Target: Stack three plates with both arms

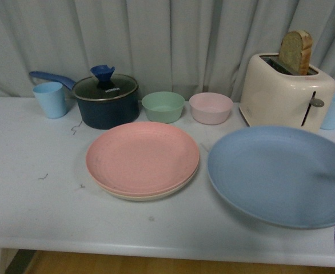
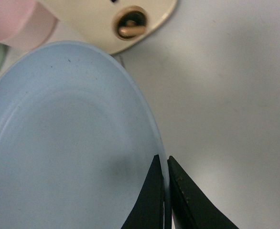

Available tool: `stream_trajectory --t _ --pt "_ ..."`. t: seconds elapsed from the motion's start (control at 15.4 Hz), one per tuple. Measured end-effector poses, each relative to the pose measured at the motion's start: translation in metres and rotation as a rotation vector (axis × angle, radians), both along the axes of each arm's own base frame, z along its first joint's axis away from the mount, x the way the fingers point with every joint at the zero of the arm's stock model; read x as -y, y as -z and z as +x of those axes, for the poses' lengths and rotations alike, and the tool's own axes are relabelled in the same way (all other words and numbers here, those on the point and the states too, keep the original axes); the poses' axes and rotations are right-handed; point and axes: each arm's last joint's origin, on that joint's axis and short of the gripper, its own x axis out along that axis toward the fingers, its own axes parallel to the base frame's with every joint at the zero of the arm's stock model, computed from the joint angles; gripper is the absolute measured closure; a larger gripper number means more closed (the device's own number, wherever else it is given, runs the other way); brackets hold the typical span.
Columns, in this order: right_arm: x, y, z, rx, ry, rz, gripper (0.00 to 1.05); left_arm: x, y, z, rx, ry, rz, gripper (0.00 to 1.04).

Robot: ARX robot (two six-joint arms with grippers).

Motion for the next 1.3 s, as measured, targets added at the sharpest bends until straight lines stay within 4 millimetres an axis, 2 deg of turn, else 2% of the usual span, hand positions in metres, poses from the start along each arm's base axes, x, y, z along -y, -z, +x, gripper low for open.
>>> stream_trajectory --t 0.07,0.13,0.26,0.39,0.59,0.78,1.17,1.24,1.3 --pt "-0.006 -0.014 -0.001 0.042 -0.021 0.009 1.02 0.0 0.0 0.0 0.001 0.0 0.0 0.07" --pt "-0.02 -0.031 0.001 0.098 -0.065 0.025 1.02 0.0 0.0 0.0 0.0 0.0 0.0 0.07" --pt "-0.042 -0.043 0.014 0.133 -0.115 0.05 1.02 0.0 0.0 0.0 0.0 0.0 0.0 0.07" --pt "-0.066 -0.037 0.036 0.099 -0.147 0.075 1.02 0.0 0.0 0.0 0.0 0.0 0.0 0.07" --pt "-0.102 -0.017 0.069 0.035 -0.195 0.067 1.02 0.0 0.0 0.0 0.0 0.0 0.0 0.07" --pt "-0.132 0.002 0.091 -0.007 -0.233 0.044 1.02 0.0 0.0 0.0 0.0 0.0 0.0 0.07" --pt "-0.163 0.009 0.119 -0.028 -0.237 0.035 1.02 0.0 0.0 0.0 0.0 0.0 0.0 0.07" --pt "-0.166 0.009 0.12 -0.038 -0.229 0.027 0.97 0.0 0.0 0.0 0.0 0.0 0.0 0.07" --pt "-0.169 0.009 0.119 -0.064 -0.251 0.028 0.79 0.0 0.0 0.0 0.0 0.0 0.0 0.07"
